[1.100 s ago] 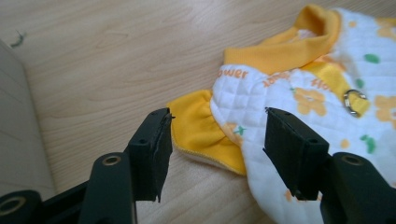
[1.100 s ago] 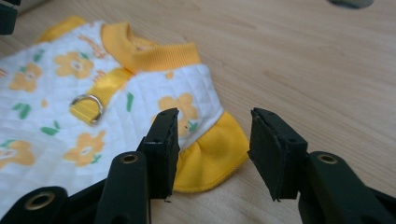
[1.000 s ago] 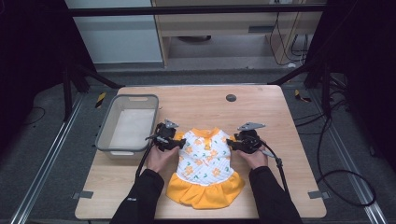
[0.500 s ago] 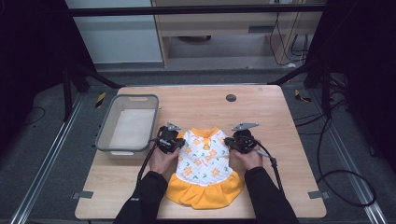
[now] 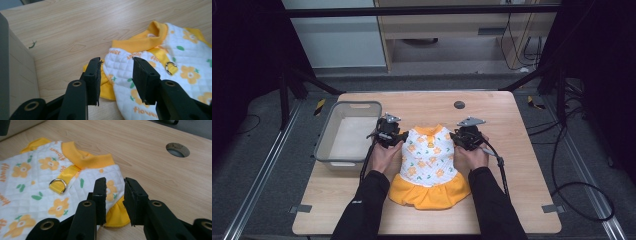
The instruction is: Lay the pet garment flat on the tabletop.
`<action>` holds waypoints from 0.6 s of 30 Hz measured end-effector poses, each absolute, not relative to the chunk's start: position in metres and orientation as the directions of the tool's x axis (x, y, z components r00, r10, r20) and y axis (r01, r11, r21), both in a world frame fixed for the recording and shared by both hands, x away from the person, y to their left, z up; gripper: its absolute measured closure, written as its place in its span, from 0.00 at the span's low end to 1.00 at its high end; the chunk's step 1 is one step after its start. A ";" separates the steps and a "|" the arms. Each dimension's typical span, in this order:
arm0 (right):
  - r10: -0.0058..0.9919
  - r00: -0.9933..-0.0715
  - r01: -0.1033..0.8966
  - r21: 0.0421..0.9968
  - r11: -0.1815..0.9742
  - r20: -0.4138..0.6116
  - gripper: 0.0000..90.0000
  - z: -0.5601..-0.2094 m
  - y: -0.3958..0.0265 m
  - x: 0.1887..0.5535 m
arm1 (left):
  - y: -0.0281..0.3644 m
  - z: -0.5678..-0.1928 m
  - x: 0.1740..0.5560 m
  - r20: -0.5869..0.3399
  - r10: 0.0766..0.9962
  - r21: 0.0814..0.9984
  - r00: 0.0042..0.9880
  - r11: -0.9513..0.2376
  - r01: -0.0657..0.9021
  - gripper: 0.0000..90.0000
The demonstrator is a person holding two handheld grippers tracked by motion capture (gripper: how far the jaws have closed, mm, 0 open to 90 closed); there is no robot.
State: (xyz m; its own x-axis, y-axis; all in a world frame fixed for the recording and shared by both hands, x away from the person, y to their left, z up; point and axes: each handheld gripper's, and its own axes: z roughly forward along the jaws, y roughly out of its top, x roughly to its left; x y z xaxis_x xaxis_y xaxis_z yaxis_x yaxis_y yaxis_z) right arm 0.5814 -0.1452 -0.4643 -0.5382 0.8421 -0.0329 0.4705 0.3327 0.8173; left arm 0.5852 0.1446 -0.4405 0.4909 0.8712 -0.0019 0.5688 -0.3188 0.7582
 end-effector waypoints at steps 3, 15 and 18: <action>0.828 -0.561 0.459 0.829 0.318 -0.007 0.82 -0.451 -0.151 0.569 | 0.149 -0.433 0.569 -0.038 0.840 0.764 0.542 -0.324 0.557 0.68; 0.708 -0.704 0.448 0.812 0.374 0.063 0.92 -0.450 -0.146 0.504 | 0.143 -0.455 0.511 -0.013 0.725 0.699 0.689 -0.486 0.525 0.76; 0.700 -0.712 0.458 0.793 0.402 0.056 0.92 -0.462 -0.144 0.497 | 0.142 -0.466 0.507 -0.002 0.720 0.667 0.694 -0.516 0.538 0.76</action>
